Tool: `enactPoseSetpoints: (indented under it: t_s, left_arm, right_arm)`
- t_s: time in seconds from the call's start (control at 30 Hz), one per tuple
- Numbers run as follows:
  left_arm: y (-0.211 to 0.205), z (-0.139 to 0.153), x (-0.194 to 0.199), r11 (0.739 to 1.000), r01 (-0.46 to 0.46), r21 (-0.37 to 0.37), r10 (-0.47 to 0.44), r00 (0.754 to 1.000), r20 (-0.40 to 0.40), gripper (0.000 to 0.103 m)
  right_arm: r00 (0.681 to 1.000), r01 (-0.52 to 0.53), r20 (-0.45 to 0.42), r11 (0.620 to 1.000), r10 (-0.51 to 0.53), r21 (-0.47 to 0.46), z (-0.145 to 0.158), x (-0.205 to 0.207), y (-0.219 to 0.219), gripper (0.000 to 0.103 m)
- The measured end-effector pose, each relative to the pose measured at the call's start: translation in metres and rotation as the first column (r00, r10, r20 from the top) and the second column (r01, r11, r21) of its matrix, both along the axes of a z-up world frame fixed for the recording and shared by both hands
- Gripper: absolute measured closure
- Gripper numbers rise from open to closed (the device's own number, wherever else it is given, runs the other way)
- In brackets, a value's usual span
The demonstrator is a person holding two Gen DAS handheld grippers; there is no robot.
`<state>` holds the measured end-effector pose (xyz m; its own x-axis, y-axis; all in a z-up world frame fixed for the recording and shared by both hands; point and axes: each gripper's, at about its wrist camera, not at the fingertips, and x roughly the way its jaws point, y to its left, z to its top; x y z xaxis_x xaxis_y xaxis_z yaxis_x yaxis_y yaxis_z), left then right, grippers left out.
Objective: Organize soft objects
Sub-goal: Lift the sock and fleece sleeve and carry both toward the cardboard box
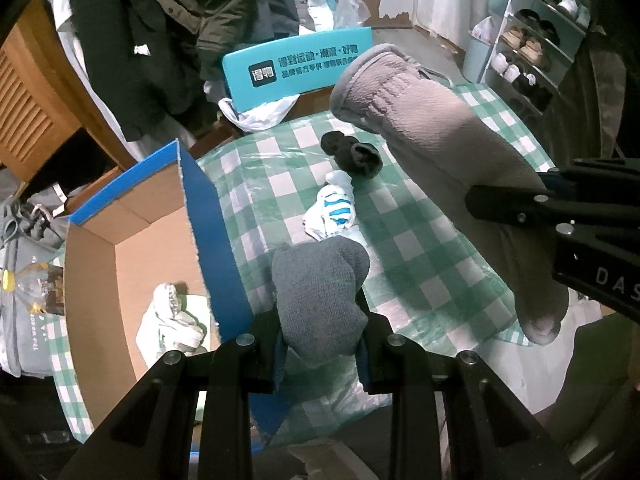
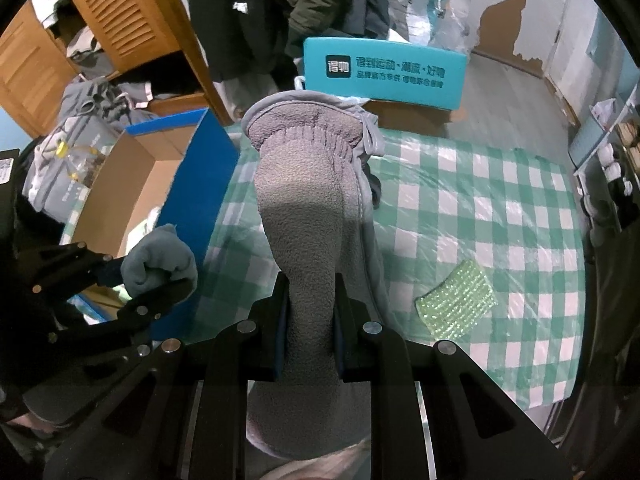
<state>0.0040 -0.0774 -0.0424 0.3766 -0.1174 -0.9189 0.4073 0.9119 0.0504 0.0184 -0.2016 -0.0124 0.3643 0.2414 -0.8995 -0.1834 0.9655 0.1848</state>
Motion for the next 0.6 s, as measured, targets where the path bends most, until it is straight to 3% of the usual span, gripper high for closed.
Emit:
enactPoseSetpoints:
  t_s: [0.6]
  left_arm:
    - [0.059,0.017,0.000,0.995,-0.091,-0.042,0.092,0.995,0.038,0.075]
  right_arm:
    - [0.995,-0.089,0.039,0.996,0.089,-0.002,0.022,0.009,0.060,0.087]
